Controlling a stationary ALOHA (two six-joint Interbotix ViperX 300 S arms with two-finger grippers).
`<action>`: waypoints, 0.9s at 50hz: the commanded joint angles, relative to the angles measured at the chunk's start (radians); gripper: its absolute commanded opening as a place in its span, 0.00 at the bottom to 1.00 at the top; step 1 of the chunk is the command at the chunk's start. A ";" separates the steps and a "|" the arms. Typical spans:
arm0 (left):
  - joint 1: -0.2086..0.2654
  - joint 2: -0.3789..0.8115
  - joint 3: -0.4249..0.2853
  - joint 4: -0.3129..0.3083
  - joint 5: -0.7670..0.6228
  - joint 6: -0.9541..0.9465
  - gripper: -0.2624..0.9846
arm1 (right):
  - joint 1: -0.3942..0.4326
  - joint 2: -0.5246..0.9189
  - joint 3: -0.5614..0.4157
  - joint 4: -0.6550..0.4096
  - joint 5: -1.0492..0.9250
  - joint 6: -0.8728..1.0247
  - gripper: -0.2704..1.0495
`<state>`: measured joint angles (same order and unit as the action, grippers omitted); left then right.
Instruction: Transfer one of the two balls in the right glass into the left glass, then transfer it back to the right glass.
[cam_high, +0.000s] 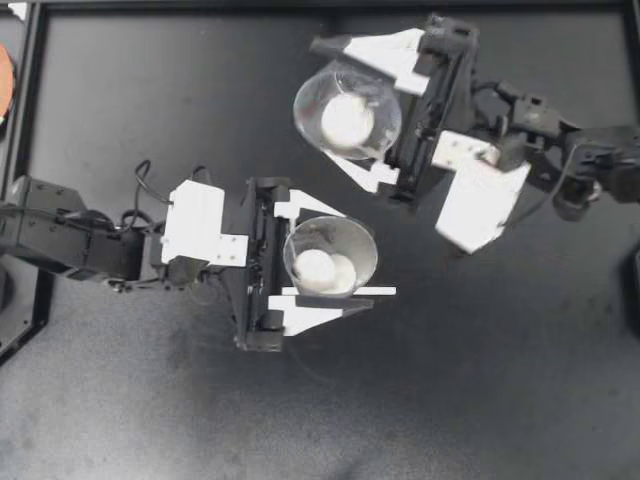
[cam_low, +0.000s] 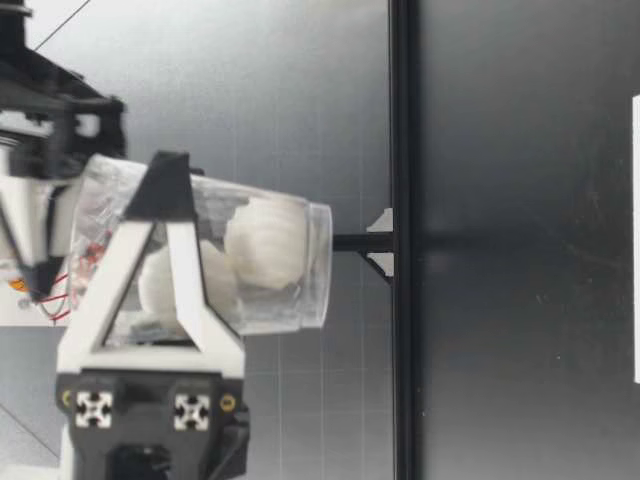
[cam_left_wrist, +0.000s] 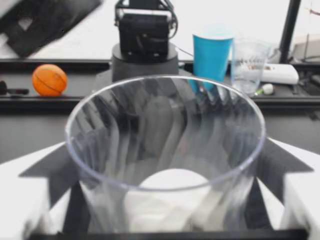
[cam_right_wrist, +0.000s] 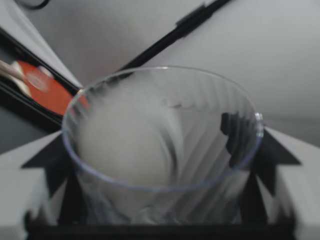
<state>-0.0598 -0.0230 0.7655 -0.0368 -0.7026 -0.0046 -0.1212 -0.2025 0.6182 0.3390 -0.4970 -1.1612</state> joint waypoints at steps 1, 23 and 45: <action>0.000 -0.038 0.005 0.002 -0.009 0.005 0.83 | 0.005 -0.048 0.002 0.009 0.017 0.063 0.74; 0.008 -0.256 0.153 0.028 0.107 0.112 0.83 | 0.031 -0.253 0.206 0.046 0.080 0.393 0.74; 0.170 -0.505 0.094 -0.009 0.356 0.541 0.84 | 0.201 -0.201 0.287 -0.048 -0.057 0.996 0.74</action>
<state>0.0874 -0.5031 0.8974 -0.0445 -0.3482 0.5031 0.0568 -0.4111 0.9189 0.3175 -0.5001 -0.2086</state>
